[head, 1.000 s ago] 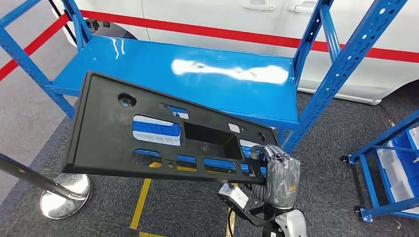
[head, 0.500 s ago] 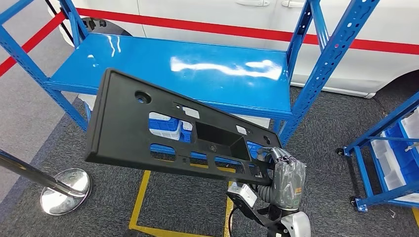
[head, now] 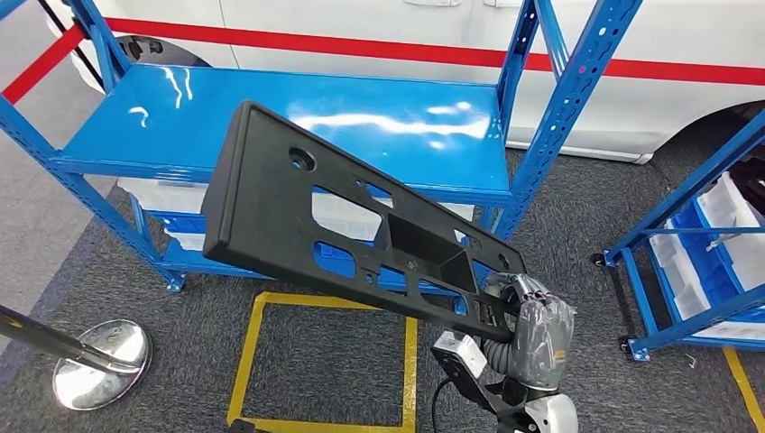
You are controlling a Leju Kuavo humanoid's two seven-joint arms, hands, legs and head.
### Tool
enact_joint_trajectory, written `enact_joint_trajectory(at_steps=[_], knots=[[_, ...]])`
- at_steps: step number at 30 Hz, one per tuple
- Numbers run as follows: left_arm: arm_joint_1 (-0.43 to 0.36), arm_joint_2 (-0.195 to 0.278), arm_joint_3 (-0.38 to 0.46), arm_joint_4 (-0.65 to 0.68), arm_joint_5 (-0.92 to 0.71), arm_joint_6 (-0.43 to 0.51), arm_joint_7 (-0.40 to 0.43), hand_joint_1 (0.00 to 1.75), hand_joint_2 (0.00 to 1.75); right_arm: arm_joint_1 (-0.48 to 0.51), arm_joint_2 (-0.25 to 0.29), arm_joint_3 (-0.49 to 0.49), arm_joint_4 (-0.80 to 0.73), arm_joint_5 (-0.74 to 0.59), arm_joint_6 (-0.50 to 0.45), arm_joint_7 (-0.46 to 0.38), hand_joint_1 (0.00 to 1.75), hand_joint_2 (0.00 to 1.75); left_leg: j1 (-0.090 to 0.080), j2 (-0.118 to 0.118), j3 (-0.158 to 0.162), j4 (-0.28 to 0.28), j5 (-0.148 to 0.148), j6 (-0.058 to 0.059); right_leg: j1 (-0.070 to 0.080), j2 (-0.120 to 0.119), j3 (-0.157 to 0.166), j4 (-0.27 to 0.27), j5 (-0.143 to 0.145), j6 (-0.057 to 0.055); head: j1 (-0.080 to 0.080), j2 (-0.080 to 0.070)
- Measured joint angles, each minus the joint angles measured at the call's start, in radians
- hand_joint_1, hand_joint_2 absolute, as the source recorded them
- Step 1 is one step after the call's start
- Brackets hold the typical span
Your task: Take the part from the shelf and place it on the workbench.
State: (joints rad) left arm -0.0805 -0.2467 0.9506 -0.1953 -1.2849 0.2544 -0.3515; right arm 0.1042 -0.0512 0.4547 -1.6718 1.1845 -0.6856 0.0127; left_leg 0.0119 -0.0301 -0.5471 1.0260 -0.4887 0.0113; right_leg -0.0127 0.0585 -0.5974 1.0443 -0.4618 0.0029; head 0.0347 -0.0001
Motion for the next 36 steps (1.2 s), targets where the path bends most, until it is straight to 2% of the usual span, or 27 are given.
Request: enact_joint_trajectory(at_steps=[2, 3, 5, 6, 7, 8, 9, 11, 12, 13, 15, 17, 18, 20, 22, 26, 27, 30, 31, 33, 34, 36], knots=[[0.000, -0.001, 0.000, 0.000, 0.000, 0.000, 0.000, 0.00, 1.75, 0.003, 0.000, -0.004, -0.003, 0.000, 0.000, -0.001, 1.71, 1.75, 0.004, 0.014, 0.001, -0.011, 0.010, 0.014, 0.001, -0.009, -0.011, 0.022, -0.019, 0.009, 0.001, 0.000], [0.000, -0.001, 0.000, 0.000, 0.000, 0.000, 0.000, 0.00, 1.75, 0.003, 0.000, -0.006, -0.004, 0.000, 0.000, -0.001, 1.71, 1.75, 0.006, 0.022, 0.000, -0.016, 0.014, 0.020, 0.001, -0.020, -0.029, 0.061, -0.045, 0.012, 0.001, 0.000], [0.000, -0.001, 0.000, 0.000, 0.000, 0.000, 0.000, 0.00, 1.75, 0.003, 0.000, -0.008, -0.005, 0.000, 0.000, -0.003, 1.71, 1.75, 0.005, 0.036, -0.004, -0.016, 0.017, 0.025, -0.001, -0.041, -0.082, 0.183, -0.111, 0.018, 0.001, 0.000], [0.001, -0.001, 0.000, 0.000, 0.000, 0.000, 0.000, 0.00, 1.75, 0.004, 0.000, -0.009, -0.005, 0.000, 0.000, -0.003, 1.71, 1.75, 0.004, 0.044, -0.007, -0.014, 0.017, 0.026, -0.001, -0.046, -0.106, 0.238, -0.132, 0.020, 0.001, 0.000], [0.002, -0.001, 0.000, 0.000, 0.000, 0.000, 0.000, 0.00, 1.75, 0.005, 0.000, -0.011, -0.005, 0.000, 0.000, -0.003, 1.71, 1.75, 0.003, 0.052, -0.009, -0.013, 0.017, 0.026, -0.002, -0.048, -0.116, 0.264, -0.135, 0.022, 0.001, 0.000], [0.003, -0.001, 0.000, 0.000, 0.000, 0.000, 0.000, 0.00, 1.75, 0.006, 0.000, -0.012, -0.005, 0.000, 0.000, -0.003, 1.71, 1.75, 0.003, 0.059, -0.010, -0.011, 0.017, 0.025, -0.002, -0.051, -0.107, 0.253, -0.119, 0.022, 0.001, 0.000], [0.002, -0.001, 0.000, 0.000, 0.000, 0.000, 0.000, 0.00, 1.75, 0.006, 0.000, -0.014, -0.005, 0.000, 0.000, -0.003, 1.71, 1.75, 0.003, 0.065, -0.011, -0.009, 0.017, 0.024, -0.003, -0.055, -0.079, 0.204, -0.089, 0.021, 0.001, 0.000], [0.001, -0.001, 0.000, 0.000, 0.000, 0.000, 0.000, 0.00, 1.75, 0.005, 0.000, -0.016, -0.006, 0.000, 0.000, -0.003, 1.71, 1.75, 0.001, 0.076, -0.011, -0.006, 0.014, 0.020, 0.003, -0.082, -0.007, 0.069, -0.035, 0.014, 0.001, 0.000], [0.000, -0.001, 0.000, 0.000, 0.000, 0.000, 0.000, 0.00, 1.75, 0.005, 0.000, -0.016, -0.006, 0.000, 0.000, -0.004, 1.71, 1.75, -0.002, 0.080, -0.011, -0.005, 0.013, 0.016, 0.007, -0.094, 0.015, 0.023, -0.023, 0.008, 0.001, 0.000], [0.000, -0.001, 0.000, 0.000, 0.000, 0.000, 0.000, 0.00, 1.75, 0.005, 0.000, -0.017, -0.006, 0.000, 0.000, -0.004, 1.71, 1.75, -0.004, 0.084, -0.012, -0.004, 0.013, 0.012, 0.011, -0.102, 0.024, 0.000, -0.021, 0.004, 0.001, 0.000], [0.000, -0.001, 0.001, 0.000, 0.000, 0.000, 0.000, 0.00, 1.75, 0.006, 0.000, -0.017, -0.006, 0.000, 0.000, -0.004, 1.71, 1.75, -0.007, 0.095, -0.012, -0.005, 0.014, 0.002, 0.013, -0.093, 0.020, -0.007, -0.019, -0.006, 0.001, 0.000], [0.000, -0.001, 0.001, 0.000, 0.000, 0.000, 0.000, 0.00, 1.75, 0.007, 0.000, -0.018, -0.007, 0.000, 0.000, -0.005, 1.71, 1.75, -0.004, 0.086, -0.017, 0.011, -0.003, -0.010, 0.008, -0.081, 0.020, -0.014, -0.012, -0.018, 0.001, 0.000], [-0.001, -0.001, 0.001, 0.000, 0.000, 0.000, 0.000, 0.00, 1.75, 0.007, 0.000, -0.019, -0.008, -0.001, 0.000, -0.006, 1.71, 1.75, -0.003, 0.073, -0.031, 0.044, -0.027, -0.015, 0.005, -0.075, 0.020, -0.017, -0.009, -0.024, 0.001, 0.000], [0.001, -0.001, 0.001, 0.000, 0.001, 0.000, 0.000, 0.00, 1.75, 0.009, 0.003, -0.020, -0.011, -0.007, 0.000, -0.009, 1.71, 1.75, -0.001, 0.047, -0.081, 0.164, -0.095, -0.021, 0.003, -0.064, 0.018, -0.018, -0.006, -0.030, 0.000, 0.000], [0.003, -0.001, 0.001, 0.000, 0.003, 0.000, 0.000, 0.00, 1.75, 0.012, 0.005, -0.022, -0.012, -0.013, 0.000, -0.013, 1.71, 1.75, 0.000, 0.041, -0.121, 0.256, -0.136, -0.024, 0.004, -0.055, 0.017, -0.018, -0.005, -0.032, 0.000, 0.000], [0.004, -0.001, 0.001, 0.000, 0.004, 0.000, 0.000, 0.00, 1.75, 0.016, 0.005, -0.025, -0.012, -0.017, 0.000, -0.016, 1.71, 1.75, 0.000, 0.041, -0.135, 0.288, -0.140, -0.025, 0.004, -0.049, 0.017, -0.017, -0.005, -0.032, 0.000, 0.000], [0.004, -0.001, 0.001, 0.000, 0.004, 0.000, 0.000, 0.00, 1.75, 0.020, 0.005, -0.029, -0.014, -0.022, 0.000, -0.019, 1.71, 1.75, 0.000, 0.039, -0.120, 0.257, -0.112, -0.024, 0.004, -0.041, 0.018, -0.016, -0.005, -0.032, 0.000, 0.000], [0.004, 0.000, 0.002, 0.000, 0.005, 0.002, 0.001, 0.00, 1.75, 0.036, 0.008, -0.046, -0.026, -0.041, -0.001, -0.043, 1.71, 1.75, 0.001, -0.001, -0.025, 0.042, -0.006, -0.012, 0.006, -0.004, 0.009, -0.004, -0.006, -0.021, 0.001, 0.000], [0.003, 0.001, 0.002, 0.000, 0.005, 0.002, 0.002, 0.00, 1.75, 0.040, 0.010, -0.050, -0.030, -0.047, -0.001, -0.052, 1.71, 1.75, 0.000, -0.012, -0.009, 0.005, 0.003, -0.008, 0.005, 0.005, 0.004, -0.002, -0.004, -0.015, 0.001, 0.000], [0.002, 0.000, 0.003, 0.000, 0.006, 0.003, 0.003, 0.00, 1.75, 0.051, 0.014, -0.057, -0.039, -0.061, -0.002, -0.079, 1.71, 1.75, 0.001, -0.002, -0.009, -0.003, 0.007, 0.001, 0.003, 0.010, -0.001, -0.001, -0.002, -0.004, 0.001, 0.000], [0.002, 0.000, 0.003, 0.000, 0.006, 0.003, 0.004, 0.00, 1.75, 0.056, 0.017, -0.063, -0.044, -0.071, -0.002, -0.100, 1.71, 1.75, 0.003, 0.005, -0.007, -0.007, 0.011, 0.008, 0.003, 0.002, -0.005, 0.008, -0.010, 0.001, 0.001, 0.000], [0.003, 0.000, 0.003, 0.000, 0.005, 0.003, 0.004, 0.00, 1.75, 0.061, 0.026, -0.072, -0.052, -0.096, -0.002, -0.137, 1.71, 1.75, 0.006, 0.021, -0.006, -0.015, 0.016, 0.019, 0.001, -0.027, -0.037, 0.080, -0.057, 0.009, 0.002, 0.000]])
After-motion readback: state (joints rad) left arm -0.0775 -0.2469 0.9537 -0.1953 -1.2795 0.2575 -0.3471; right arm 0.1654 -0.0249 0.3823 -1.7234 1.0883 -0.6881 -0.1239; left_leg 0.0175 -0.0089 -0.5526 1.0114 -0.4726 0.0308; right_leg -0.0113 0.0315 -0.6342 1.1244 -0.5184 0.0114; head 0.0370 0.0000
